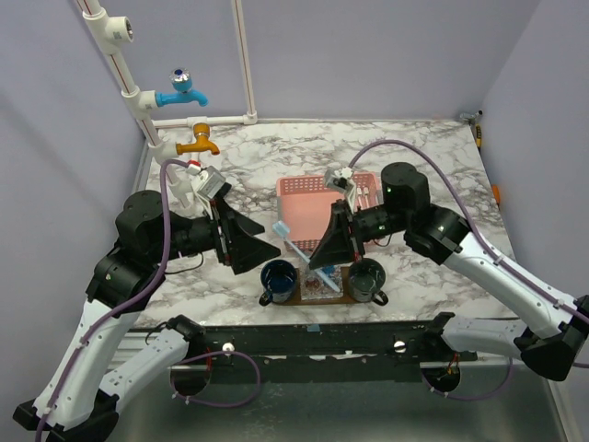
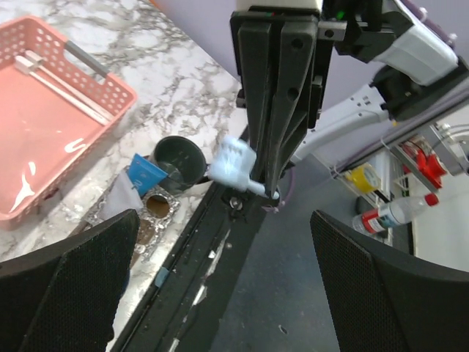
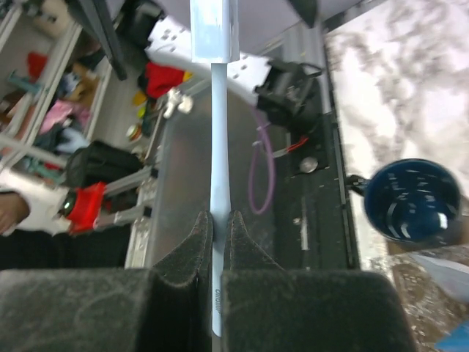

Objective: Prepare toiletry sets of a toothbrush and toothpaste on the tray

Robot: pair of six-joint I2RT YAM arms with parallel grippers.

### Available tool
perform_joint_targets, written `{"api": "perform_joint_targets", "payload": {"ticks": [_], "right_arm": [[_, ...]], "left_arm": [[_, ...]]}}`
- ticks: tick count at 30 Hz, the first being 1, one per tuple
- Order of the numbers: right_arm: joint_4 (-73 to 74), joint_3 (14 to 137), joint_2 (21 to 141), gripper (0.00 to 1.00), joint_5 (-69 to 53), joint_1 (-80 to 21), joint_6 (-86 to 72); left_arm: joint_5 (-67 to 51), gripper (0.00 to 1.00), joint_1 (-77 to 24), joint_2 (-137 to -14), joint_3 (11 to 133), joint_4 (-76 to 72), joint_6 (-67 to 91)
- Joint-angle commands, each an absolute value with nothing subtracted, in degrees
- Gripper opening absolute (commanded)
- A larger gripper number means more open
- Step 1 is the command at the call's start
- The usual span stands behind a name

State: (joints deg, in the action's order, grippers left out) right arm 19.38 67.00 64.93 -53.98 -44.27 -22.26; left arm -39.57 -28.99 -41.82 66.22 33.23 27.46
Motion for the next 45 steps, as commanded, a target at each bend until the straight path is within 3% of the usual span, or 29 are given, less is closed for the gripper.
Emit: {"api": "perform_joint_targets", "payload": {"ticks": [1, 7, 14, 22, 45], "right_arm": [[19.41, 68.91, 66.71, 0.0, -60.73, -48.39, -21.78], [17.98, 69.7, 68.85, 0.0, -62.63, -52.48, -22.38], [16.1, 69.08, 69.34, 0.0, -62.06, -55.18, -23.31], [14.24, 68.55, 69.61, 0.0, -61.35, -56.28, -24.72], [14.41, 68.47, 70.17, 0.0, -58.8, -57.85, -24.55]], "left_arm": [[-48.67, 0.99, -28.74, -41.58, 67.94, 31.35, 28.97], [-57.14, 0.97, -28.74, -41.13, 67.6, 30.46, 29.45], [-62.4, 0.88, -28.74, -40.34, 66.73, 32.09, 28.41], [-64.25, 0.68, -28.74, -40.17, 66.45, 34.78, 25.87], [-65.39, 0.23, -28.83, -40.59, 65.3, 36.88, 23.49]]}}
